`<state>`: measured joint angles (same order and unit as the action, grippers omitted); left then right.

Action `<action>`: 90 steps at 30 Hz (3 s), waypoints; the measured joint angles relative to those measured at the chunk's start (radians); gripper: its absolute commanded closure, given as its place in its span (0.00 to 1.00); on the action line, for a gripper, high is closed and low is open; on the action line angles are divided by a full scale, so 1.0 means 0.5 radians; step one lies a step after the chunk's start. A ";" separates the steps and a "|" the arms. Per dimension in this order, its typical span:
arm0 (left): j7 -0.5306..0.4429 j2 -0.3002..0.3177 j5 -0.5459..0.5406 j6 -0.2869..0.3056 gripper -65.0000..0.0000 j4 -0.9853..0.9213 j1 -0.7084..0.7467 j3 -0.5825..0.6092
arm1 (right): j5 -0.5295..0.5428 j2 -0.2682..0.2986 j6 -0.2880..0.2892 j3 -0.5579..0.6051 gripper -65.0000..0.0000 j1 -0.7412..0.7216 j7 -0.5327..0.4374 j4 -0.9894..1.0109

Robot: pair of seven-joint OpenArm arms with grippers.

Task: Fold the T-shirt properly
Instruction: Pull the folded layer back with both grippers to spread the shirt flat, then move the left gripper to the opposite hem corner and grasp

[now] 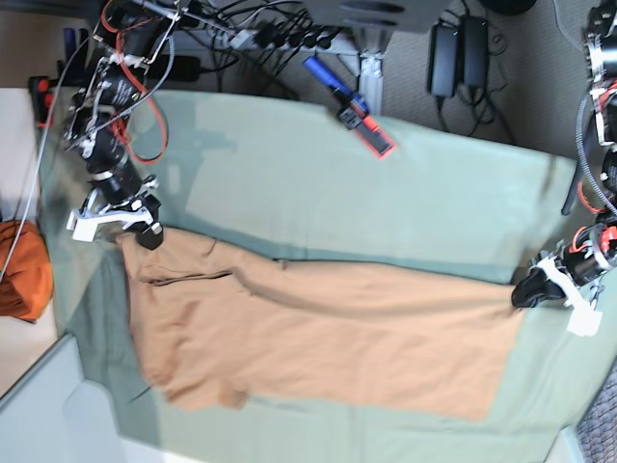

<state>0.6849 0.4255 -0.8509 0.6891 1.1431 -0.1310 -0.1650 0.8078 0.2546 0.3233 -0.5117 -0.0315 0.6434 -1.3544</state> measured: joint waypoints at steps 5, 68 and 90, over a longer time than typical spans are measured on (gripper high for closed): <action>0.040 0.059 -0.063 0.001 1.00 0.082 0.135 0.001 | 0.005 0.067 0.008 0.002 1.00 0.145 0.024 -0.165; 0.065 0.243 -0.163 0.000 0.52 1.003 1.212 -0.354 | 0.011 0.323 0.019 -0.063 0.84 1.011 0.073 -0.579; -0.198 0.274 0.076 0.000 0.49 0.926 0.697 -0.298 | -0.062 0.328 0.019 -0.345 0.36 0.966 0.040 -0.579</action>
<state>0.5861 0.5625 -0.8127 0.6891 1.6062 0.2173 -0.3138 0.7769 0.4187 0.3328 -0.6842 0.4515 0.6636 -1.6440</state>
